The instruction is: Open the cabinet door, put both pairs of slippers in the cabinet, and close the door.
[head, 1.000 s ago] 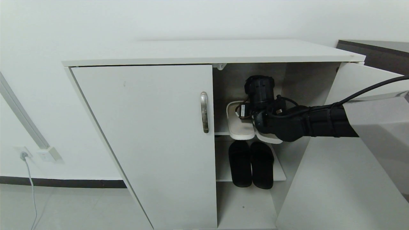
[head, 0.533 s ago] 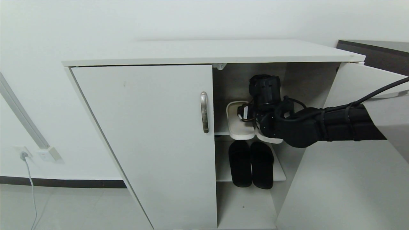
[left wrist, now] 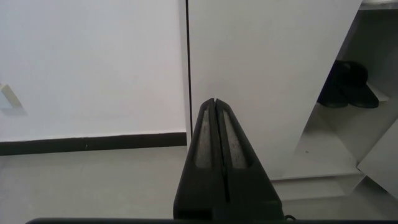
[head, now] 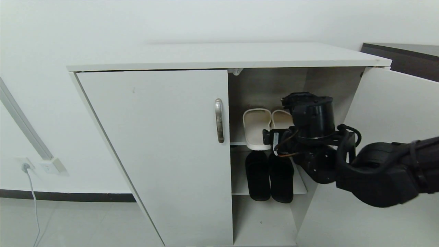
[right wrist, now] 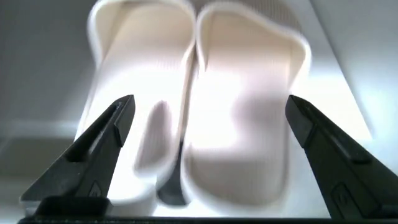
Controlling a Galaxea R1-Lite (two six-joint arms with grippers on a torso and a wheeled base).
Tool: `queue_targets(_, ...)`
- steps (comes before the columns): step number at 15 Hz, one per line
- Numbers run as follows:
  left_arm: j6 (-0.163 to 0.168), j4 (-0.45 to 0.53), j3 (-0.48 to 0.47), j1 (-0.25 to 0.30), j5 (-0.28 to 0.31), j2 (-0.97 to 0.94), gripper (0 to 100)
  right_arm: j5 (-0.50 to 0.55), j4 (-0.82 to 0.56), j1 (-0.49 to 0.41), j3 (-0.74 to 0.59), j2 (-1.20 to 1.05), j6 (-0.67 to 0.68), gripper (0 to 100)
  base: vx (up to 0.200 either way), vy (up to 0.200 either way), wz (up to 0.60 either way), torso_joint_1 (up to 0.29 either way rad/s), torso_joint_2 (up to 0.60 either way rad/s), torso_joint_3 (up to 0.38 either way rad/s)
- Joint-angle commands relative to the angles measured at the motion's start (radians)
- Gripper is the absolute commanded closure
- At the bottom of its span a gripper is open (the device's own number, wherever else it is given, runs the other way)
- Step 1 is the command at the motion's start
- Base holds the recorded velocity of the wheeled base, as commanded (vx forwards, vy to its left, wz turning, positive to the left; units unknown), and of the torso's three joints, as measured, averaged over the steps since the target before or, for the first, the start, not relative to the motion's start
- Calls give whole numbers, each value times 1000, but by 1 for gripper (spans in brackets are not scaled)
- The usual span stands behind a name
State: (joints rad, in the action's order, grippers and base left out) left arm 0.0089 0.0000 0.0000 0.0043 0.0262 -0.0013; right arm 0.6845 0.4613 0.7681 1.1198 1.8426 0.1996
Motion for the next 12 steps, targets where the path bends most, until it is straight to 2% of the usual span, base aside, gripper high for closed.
queue_targets(1, 0, 0, 0, 0, 0, 1, 100, -2, 65, 50, -141, -124, 1, 0, 0, 0, 0, 0, 0, 0)
queue_targets(4, 0, 0, 0, 0, 0, 1, 100, -2, 108, 68, -219, -140, 1, 0, 0, 0, 0, 0, 0, 0)
queue_targets(5, 0, 0, 0, 0, 0, 1, 100, -5, 122, 76, -224, -135, 3, 100, 0, 0, 0, 0, 0, 0)
queue_targets(12, 0, 0, 0, 0, 0, 1, 100, -3, 126, 96, -225, -94, 20, 100, 0, 0, 0, 0, 0, 0)
